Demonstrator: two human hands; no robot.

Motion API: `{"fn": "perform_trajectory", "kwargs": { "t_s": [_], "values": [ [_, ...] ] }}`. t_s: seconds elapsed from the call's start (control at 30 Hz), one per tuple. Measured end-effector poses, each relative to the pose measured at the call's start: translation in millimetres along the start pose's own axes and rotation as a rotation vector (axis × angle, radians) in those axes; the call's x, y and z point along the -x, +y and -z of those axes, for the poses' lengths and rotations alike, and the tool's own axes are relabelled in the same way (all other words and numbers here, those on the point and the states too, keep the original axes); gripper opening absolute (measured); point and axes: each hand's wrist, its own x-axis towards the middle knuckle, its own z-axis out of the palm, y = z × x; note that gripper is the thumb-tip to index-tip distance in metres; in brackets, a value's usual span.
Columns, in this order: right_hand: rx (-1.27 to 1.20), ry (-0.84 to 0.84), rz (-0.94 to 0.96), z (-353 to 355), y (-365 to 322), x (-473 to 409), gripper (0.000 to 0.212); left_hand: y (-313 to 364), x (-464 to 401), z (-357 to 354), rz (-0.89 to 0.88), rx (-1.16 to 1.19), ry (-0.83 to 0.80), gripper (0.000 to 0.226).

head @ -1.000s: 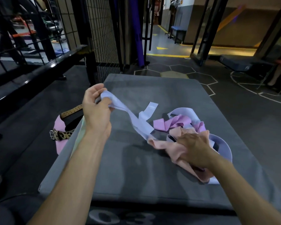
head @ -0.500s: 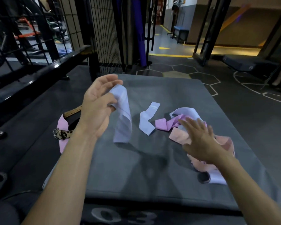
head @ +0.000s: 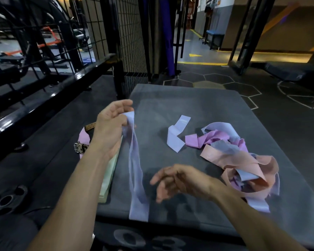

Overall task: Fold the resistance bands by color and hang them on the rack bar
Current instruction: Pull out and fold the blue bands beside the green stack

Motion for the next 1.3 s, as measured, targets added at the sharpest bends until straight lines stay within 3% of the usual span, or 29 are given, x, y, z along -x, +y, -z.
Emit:
{"fn": "perform_trajectory", "kwargs": {
  "t_s": [0.13,0.3,0.37,0.47,0.57,0.73,0.87,1.07,1.2,1.3],
  "values": [
    [0.124,0.292,0.092,-8.6,7.3,-10.9,0.034,-9.9,4.0,8.1,0.08,-0.094,-0.05,0.052],
    [0.327,0.49,0.322,-22.1,-7.4,-27.4,0.069,-4.0,14.4,3.2,0.135,-0.028,-0.208,0.048],
    [0.345,0.499,0.327,-21.5,-7.9,-36.1,0.06,0.1,15.5,2.0,0.149,0.069,-0.23,0.047],
    [0.26,0.452,0.324,-17.8,-5.7,-42.7,0.017,1.4,11.2,7.1,0.147,0.177,-0.151,0.048],
    [0.23,0.44,0.351,-12.3,-10.4,-39.7,0.029,-4.4,3.5,22.4,0.207,0.175,-0.041,0.047],
    [0.246,0.319,0.331,-7.1,-27.7,-27.0,0.017,-16.8,-0.8,41.0,0.328,0.13,-0.061,0.038],
    [0.261,0.306,0.262,1.4,-27.7,-27.3,0.017,-22.1,-2.0,51.3,0.262,-0.131,-0.046,0.027],
    [0.456,0.236,-0.019,36.1,-20.4,-22.7,0.019,-24.1,-8.5,82.6,0.056,-0.465,0.248,0.026],
    [0.38,0.457,-0.115,54.6,-10.2,-25.4,0.019,-30.0,-11.8,103.7,0.096,-0.602,0.283,0.027],
    [0.329,0.639,-0.105,58.3,-7.3,-30.0,0.019,-31.8,-11.3,111.7,0.132,-0.79,0.16,0.028]
  ]
}}
